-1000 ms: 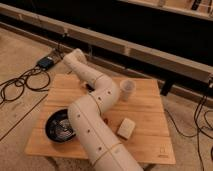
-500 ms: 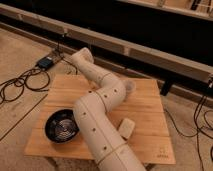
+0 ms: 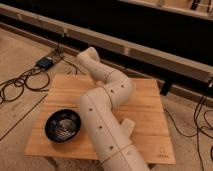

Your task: Push the eraser across the table

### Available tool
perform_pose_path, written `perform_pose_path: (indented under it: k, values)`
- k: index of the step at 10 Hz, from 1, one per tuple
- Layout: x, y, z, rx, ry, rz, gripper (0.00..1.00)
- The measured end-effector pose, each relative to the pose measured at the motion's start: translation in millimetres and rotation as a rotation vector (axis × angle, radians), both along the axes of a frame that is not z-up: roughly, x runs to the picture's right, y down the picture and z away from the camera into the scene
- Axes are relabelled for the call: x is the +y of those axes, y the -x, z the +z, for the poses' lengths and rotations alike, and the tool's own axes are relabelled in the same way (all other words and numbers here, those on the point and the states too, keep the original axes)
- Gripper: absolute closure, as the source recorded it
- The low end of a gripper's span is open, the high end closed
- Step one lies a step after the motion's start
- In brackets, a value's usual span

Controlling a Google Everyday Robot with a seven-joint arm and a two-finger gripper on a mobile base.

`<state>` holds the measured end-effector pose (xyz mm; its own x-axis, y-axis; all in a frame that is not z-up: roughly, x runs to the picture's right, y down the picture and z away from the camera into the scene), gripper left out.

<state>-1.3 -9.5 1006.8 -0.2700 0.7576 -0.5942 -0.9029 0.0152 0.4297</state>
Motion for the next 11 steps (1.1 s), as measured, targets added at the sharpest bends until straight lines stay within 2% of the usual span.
perform_pose_path:
  k: [3,8,11]
  values:
    - [8.3,-21.0,-15.6,0.028,0.004,0.023,0.35]
    - [47.5,-59.6,-53.1,0.088,0.030,0.060,0.35]
    - [67.8,-68.8,-66.5,0.106,0.039,0.069,0.35]
